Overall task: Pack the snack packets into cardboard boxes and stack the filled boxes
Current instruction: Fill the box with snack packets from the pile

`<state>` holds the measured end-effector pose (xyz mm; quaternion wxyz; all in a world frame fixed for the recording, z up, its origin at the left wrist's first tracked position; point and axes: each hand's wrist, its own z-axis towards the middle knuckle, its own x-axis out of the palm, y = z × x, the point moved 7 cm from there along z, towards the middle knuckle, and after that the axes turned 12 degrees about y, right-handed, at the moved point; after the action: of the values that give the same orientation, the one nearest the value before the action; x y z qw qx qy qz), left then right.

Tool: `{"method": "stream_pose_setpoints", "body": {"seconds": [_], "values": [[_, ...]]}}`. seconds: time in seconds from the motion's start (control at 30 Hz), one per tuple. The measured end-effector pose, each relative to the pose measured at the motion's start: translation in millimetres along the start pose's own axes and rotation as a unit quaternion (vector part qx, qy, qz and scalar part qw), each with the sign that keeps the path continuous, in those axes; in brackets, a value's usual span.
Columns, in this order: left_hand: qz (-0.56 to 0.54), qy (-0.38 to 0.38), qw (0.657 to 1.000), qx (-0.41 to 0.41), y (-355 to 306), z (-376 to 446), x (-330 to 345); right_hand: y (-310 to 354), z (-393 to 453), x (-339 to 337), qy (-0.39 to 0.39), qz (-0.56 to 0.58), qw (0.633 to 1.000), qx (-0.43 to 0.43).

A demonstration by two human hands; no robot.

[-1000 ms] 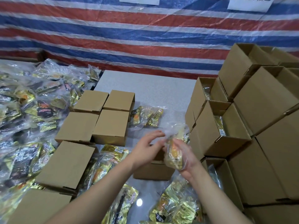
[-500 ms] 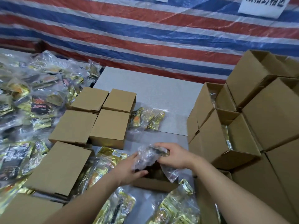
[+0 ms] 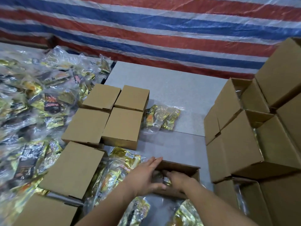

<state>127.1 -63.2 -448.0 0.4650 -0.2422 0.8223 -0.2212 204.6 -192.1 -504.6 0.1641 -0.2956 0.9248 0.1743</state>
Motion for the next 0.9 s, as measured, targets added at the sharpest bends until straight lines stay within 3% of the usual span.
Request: {"method": "stream_pose_setpoints", "body": {"seconds": [0.13, 0.3, 0.37, 0.5, 0.57, 0.63, 0.8, 0.9], "values": [[-0.007, -0.008, 1.0, -0.009, 1.3, -2.9, 3.6, -7.7, -4.3, -3.0, 0.005, 0.119, 0.993, -0.018], [-0.018, -0.005, 1.0, -0.014, -0.8, -0.5, 2.1, -9.2, -19.3, -26.9, -0.013, 0.106, 0.994, 0.006], [-0.012, -0.006, 1.0, -0.016, -1.6, -0.9, 1.3, -4.1, -19.5, -18.6, 0.017, 0.084, 0.996, 0.026], [-0.016, 0.002, 1.0, -0.024, -2.7, -2.5, 2.1, 9.7, -9.9, 10.5, 0.133, 0.178, 0.974, 0.029], [-0.011, 0.006, 1.0, -0.028, -3.7, -4.2, 2.1, 14.7, -8.2, 15.5, 0.154, 0.149, 0.977, 0.015], [-0.008, 0.008, 0.999, -0.031, -5.1, -5.8, 2.3, 11.7, -10.3, 14.8, 0.14, 0.145, 0.979, 0.025], [-0.013, 0.013, 0.999, -0.038, -7.2, -6.7, -0.9, -8.1, -21.2, -21.4, -0.001, 0.124, 0.991, 0.052], [-0.013, 0.015, 0.999, -0.041, -8.3, -7.7, 0.6, -15.6, -20.5, -12.0, 0.037, 0.112, 0.989, 0.094]]}}
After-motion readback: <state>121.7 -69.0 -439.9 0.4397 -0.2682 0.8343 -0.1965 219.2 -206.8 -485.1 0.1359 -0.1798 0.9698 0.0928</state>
